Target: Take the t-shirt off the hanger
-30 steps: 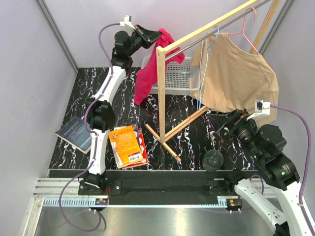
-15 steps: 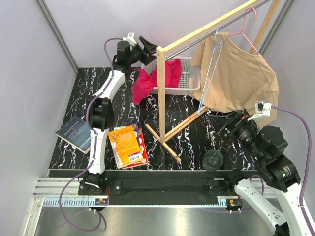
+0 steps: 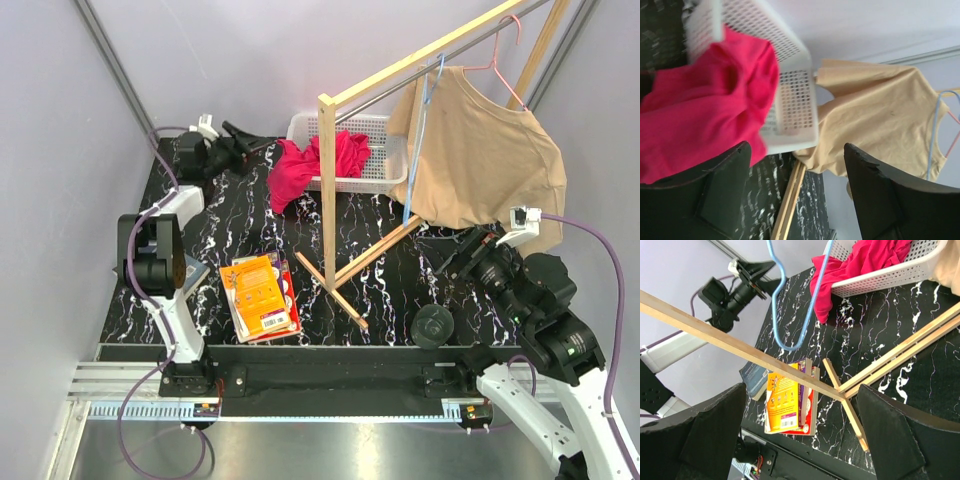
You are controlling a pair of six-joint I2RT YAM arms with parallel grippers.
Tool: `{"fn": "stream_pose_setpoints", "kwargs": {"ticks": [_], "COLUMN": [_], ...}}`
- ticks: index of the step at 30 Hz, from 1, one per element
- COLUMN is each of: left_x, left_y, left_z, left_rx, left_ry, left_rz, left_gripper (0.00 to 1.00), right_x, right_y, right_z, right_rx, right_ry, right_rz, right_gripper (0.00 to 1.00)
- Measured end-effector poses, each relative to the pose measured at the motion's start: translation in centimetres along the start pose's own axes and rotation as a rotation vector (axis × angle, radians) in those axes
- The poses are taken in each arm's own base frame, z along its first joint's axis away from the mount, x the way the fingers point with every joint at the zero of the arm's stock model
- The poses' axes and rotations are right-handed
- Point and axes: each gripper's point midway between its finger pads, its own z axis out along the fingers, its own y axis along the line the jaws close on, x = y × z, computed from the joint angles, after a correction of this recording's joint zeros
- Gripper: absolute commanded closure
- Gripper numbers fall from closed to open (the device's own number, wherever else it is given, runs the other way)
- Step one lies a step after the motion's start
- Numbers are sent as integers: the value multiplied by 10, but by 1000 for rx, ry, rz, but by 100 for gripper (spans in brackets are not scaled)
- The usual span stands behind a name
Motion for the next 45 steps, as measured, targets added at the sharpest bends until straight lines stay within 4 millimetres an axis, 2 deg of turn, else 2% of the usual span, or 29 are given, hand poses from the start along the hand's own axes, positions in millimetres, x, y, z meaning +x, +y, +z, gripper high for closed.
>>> {"fn": "stream_pose_setpoints", "kwargs": {"ticks": [3,5,10,13,16,19,22,27,29,30,31,33,34,35,36,38,42,45], "left_x": [10,19,40,44,49,54,59,74,80,82,83,84,83,83,81,77,71,60], "left_y": [33,52,96,119,140,154,158,162,160,159,158,159,159,158,157,153,147,128], "left_z": [-8,-8,-9,-13,-19,-24,-22,4,11,13,15,15,15,16,17,18,14,0], "left_rx": [-38,-59,-173,-275,-370,-439,-462,-438,-413,-408,-407,-408,-408,-406,-399,-384,-388,-415], "left_ry": [21,41,71,64,65,69,81,121,132,131,132,132,129,125,118,104,73,36], "left_rz": [-49,-87,-130,-99,-73,-55,-50,-59,-74,-78,-85,-93,-101,-106,-106,-115,-99,-46], "left_gripper": [21,25,24,18,8,7,12,21,28,34,48,60,71,76,87,100,100,100], "right_x": [1,1,3,4,5,5,6,9,10,10,9,8,8,7,7,6,6,5], "right_y": [-1,-1,-1,-1,-1,-1,-1,-5,-5,-5,-5,-4,-4,-3,-3,-2,-2,-1], "right_z": [1,1,3,4,4,4,6,12,13,13,12,10,10,9,8,7,6,4], "right_rx": [3,2,5,5,2,2,5,23,26,25,23,18,16,13,11,8,5,1], "right_ry": [4,4,15,23,24,25,29,49,52,51,50,44,41,39,36,33,30,25], "right_rz": [3,3,4,5,7,8,7,8,7,7,7,4,3,1,0,-1,-8,-12], "right_gripper": [0,1,0,0,0,0,0,0,0,0,0,0,0,0,0,0,0,0]}}
